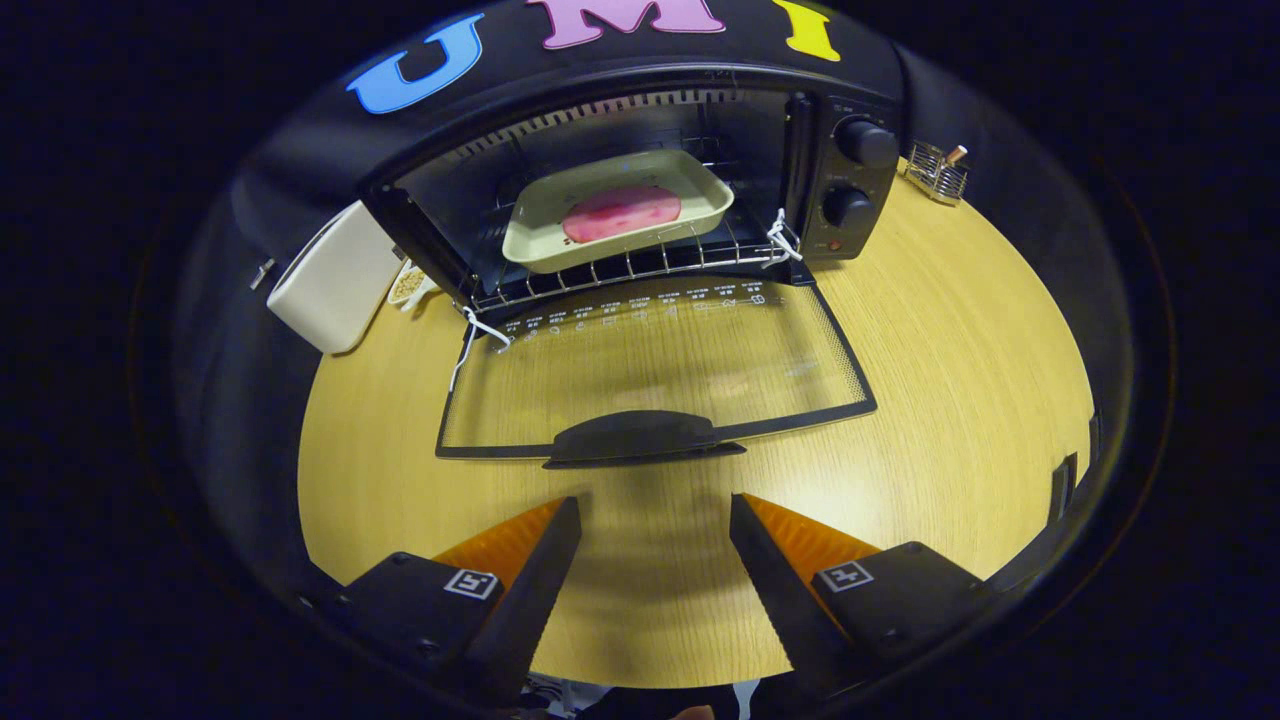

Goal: Open the toaster oven, put the food inside, and close the toaster oven door.

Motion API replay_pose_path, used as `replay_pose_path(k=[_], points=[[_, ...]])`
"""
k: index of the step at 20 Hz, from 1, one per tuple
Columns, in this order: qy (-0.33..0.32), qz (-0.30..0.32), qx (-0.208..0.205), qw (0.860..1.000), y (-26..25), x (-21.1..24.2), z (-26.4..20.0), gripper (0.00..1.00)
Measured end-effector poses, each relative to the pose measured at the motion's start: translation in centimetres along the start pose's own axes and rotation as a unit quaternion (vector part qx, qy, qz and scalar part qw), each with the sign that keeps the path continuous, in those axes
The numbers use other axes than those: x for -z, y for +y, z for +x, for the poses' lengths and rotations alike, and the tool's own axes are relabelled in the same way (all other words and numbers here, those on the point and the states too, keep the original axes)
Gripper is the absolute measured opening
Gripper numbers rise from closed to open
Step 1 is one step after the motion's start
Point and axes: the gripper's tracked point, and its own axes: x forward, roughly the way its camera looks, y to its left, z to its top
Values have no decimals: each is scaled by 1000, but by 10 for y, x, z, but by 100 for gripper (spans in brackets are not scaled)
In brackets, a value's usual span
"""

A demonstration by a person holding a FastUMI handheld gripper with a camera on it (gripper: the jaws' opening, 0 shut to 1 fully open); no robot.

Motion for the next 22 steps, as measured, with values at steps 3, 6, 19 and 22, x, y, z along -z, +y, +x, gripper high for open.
replay_pose_path(k=[3, 6, 19, 22], points=[[3, -19, 17, 1000, -1, 2, 18, 99], [-7, -29, 34, 999, -2, -8, 29, 99], [-49, -38, 18, 998, 0, -19, 3, 99], [-72, -45, 10, 996, 2, -25, -9, 99]])
